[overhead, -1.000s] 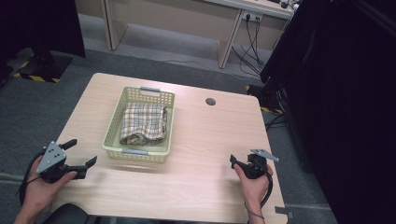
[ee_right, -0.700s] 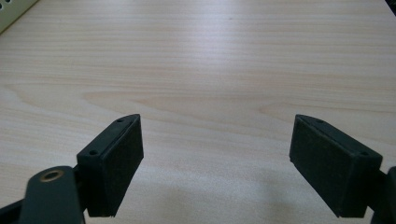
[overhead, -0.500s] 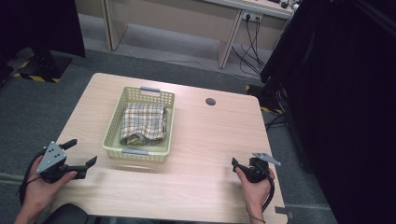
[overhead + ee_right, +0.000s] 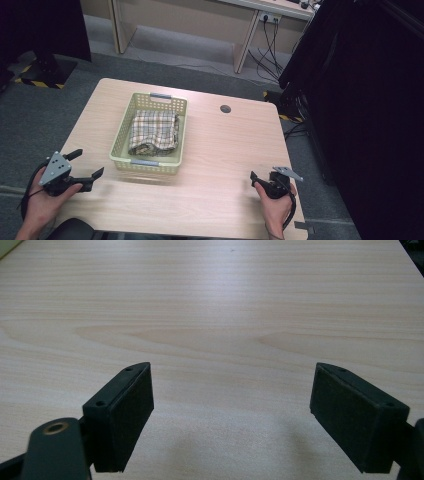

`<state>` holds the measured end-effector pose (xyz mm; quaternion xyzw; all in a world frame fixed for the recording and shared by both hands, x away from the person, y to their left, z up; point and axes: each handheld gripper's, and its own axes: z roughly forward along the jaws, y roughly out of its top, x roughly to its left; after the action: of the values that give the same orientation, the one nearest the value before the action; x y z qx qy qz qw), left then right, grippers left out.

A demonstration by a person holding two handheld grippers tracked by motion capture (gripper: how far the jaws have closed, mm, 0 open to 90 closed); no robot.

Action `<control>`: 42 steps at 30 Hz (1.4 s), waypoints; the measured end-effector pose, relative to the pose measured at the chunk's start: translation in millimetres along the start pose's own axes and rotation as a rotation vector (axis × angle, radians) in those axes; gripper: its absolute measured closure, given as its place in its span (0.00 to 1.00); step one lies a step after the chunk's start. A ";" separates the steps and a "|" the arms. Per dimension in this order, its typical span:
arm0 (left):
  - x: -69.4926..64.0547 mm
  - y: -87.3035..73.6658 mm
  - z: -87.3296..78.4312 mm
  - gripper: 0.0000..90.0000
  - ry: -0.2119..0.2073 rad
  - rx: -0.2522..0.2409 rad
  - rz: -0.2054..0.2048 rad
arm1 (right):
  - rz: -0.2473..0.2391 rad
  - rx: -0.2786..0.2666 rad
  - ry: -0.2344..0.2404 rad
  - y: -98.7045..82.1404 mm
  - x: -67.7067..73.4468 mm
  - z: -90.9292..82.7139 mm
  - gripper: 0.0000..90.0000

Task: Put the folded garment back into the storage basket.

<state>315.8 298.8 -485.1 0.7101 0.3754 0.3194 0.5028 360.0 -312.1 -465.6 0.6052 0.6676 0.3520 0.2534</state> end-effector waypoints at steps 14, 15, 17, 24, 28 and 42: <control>0.1 0.0 -0.1 0.07 0.000 0.000 -0.001 | 0.011 0.000 -0.012 -5.0 -6.8 -0.8 0.21; 0.1 0.0 -0.1 0.07 0.000 0.000 -0.001 | 0.011 0.000 -0.014 -5.3 -7.2 -0.6 0.21; 0.1 0.0 0.0 0.07 0.000 0.000 -0.001 | 0.013 0.000 -0.014 -5.8 -7.5 -0.4 0.21; 0.2 0.0 -0.1 0.07 0.001 -0.001 -0.001 | 0.015 0.002 -0.016 -7.2 -8.6 0.9 0.21; 0.0 0.0 -0.1 0.07 0.000 -0.001 0.000 | 0.016 -0.002 -0.018 -7.4 -9.7 0.9 0.21; 0.1 0.0 -0.1 0.07 0.000 0.000 -0.001 | 0.016 -0.010 -0.021 -9.9 -10.2 2.1 0.21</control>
<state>315.8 299.0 -485.1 0.7098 0.3757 0.3194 0.5031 356.8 -322.1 -475.5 0.6130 0.6580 0.3512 0.2607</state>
